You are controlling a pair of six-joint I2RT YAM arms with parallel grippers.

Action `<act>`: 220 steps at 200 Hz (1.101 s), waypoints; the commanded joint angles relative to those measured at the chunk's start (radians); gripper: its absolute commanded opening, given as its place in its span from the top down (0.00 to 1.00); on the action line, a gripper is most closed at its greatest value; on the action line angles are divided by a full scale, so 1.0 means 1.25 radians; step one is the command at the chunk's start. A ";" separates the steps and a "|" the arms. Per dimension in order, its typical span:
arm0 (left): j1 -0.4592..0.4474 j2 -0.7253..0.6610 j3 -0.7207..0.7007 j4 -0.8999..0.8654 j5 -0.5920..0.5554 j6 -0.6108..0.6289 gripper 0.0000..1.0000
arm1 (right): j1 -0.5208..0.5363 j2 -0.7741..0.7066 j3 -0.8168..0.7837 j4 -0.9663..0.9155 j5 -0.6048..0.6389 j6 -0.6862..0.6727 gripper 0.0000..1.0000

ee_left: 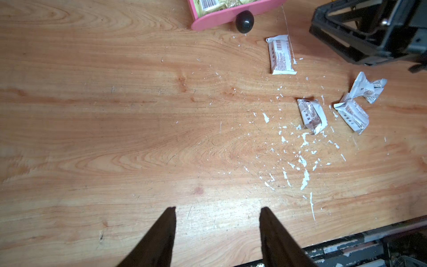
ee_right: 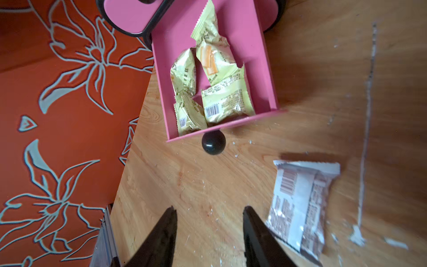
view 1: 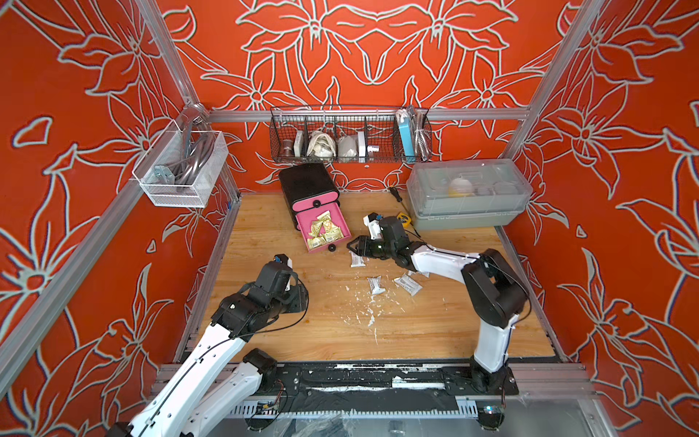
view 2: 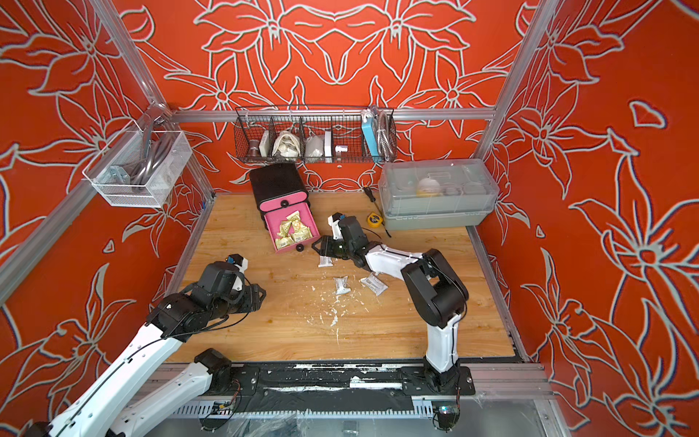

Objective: Place the cookies into the drawer by color
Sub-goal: Close the drawer in the storage box.

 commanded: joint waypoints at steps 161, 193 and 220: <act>-0.004 -0.070 -0.021 0.057 0.031 0.006 0.13 | 0.045 0.321 0.178 0.291 -0.055 0.096 0.44; -0.003 -0.075 -0.022 0.059 0.028 0.006 0.13 | 0.049 0.329 0.182 0.284 -0.055 0.099 0.46; -0.003 -0.075 -0.022 0.059 0.028 0.006 0.13 | 0.052 0.330 0.181 0.287 -0.064 0.101 0.45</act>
